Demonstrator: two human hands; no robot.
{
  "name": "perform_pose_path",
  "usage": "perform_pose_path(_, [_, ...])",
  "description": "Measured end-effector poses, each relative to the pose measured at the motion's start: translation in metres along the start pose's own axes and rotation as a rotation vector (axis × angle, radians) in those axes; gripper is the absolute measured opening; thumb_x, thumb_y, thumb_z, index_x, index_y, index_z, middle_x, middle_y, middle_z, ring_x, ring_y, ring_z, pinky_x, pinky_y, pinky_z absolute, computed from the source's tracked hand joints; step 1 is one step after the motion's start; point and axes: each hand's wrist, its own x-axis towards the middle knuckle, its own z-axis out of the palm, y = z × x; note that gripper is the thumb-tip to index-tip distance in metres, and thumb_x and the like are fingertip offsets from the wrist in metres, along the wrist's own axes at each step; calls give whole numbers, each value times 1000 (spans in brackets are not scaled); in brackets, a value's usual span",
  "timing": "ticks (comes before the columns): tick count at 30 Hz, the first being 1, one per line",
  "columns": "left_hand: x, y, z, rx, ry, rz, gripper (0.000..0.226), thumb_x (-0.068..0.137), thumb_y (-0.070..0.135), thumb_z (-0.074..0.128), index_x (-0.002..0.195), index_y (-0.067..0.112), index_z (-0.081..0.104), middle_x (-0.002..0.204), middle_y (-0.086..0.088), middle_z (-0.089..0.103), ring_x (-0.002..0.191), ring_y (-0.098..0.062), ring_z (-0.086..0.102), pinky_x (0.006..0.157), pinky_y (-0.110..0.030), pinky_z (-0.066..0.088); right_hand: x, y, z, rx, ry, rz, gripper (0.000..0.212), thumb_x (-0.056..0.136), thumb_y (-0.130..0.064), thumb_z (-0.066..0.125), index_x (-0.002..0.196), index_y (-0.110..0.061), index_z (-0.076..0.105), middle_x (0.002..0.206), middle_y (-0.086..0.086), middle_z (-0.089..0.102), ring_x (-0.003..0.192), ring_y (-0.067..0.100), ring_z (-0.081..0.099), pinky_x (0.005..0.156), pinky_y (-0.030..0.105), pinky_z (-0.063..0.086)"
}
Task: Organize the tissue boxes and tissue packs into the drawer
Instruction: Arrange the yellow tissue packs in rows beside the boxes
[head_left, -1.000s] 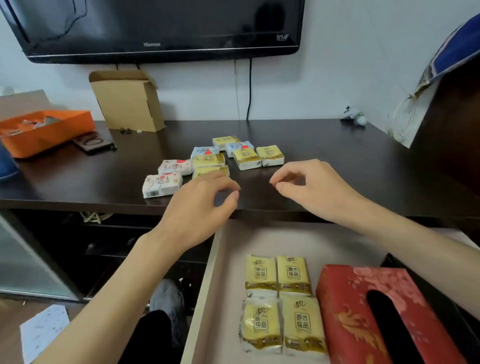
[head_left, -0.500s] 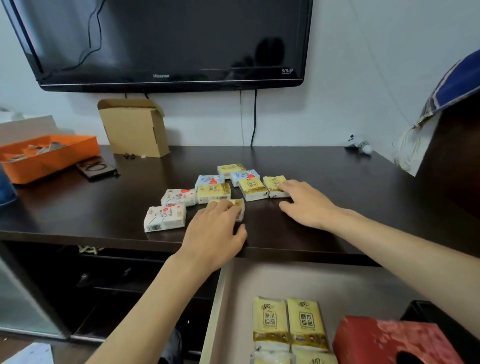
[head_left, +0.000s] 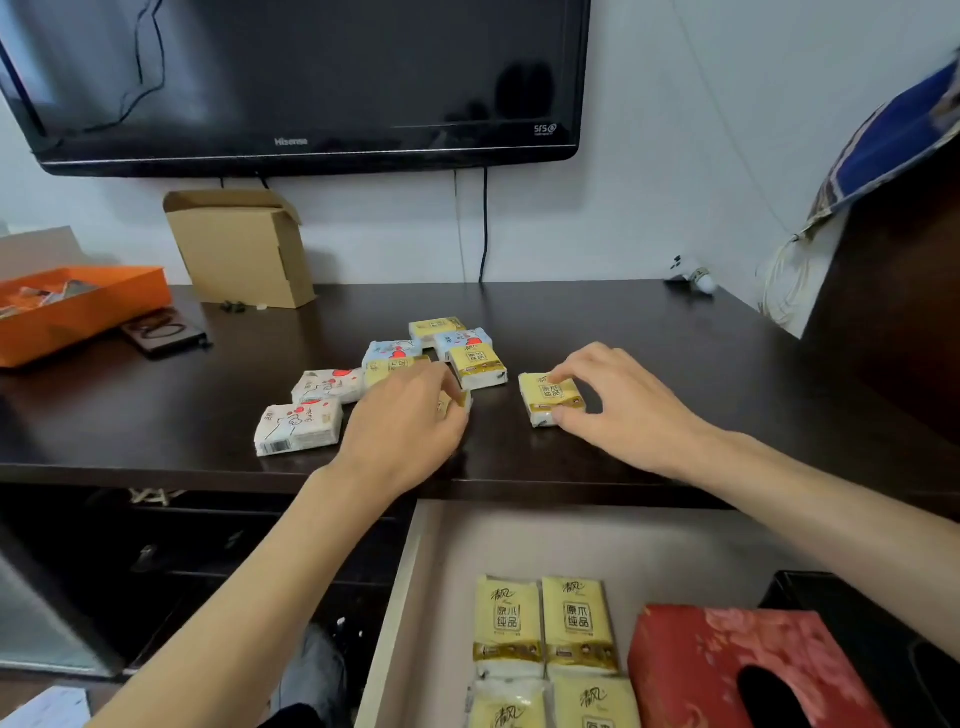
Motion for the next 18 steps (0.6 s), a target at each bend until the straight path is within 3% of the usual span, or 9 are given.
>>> perform_pose_path(2, [17,2,0,-26,-50,-8,30,88,30,53,115,22,61,119,3,64,104,-16,59,73,-32,45,13,1,-2,58,-42,3,38,90,-22,67,127,-26,64,140,-8,52,131,16,43,105,42,43])
perform_pose_path(5, [47,8,6,64,-258,7,46,89,30,53,133,15,52,137,-6,56,118,-24,55,90,-41,50,28,3,-2,44,-148,21,41,89,-20,66,130,-24,63,147,-2,51,135,21,45,110,45,41])
perform_pose_path(9, [68,20,17,179,-471,26,41,92,37,50,127,15,54,132,-8,58,113,-26,56,90,-40,49,24,11,-4,-2,-184,38,39,94,-32,60,133,-27,62,143,-4,57,129,20,52,105,46,46])
perform_pose_path(13, [62,38,19,147,-439,92,43,92,36,50,129,15,56,131,-6,56,112,-25,56,89,-39,49,1,25,-16,-40,-184,39,42,97,-47,61,136,-31,59,144,-9,56,129,16,52,104,47,46])
perform_pose_path(18, [37,55,16,70,-300,298,39,88,39,56,122,21,60,119,2,55,108,-21,57,83,-38,51,-34,38,-40,-74,-210,51,46,94,-52,67,134,-30,61,136,-10,58,121,14,55,102,44,48])
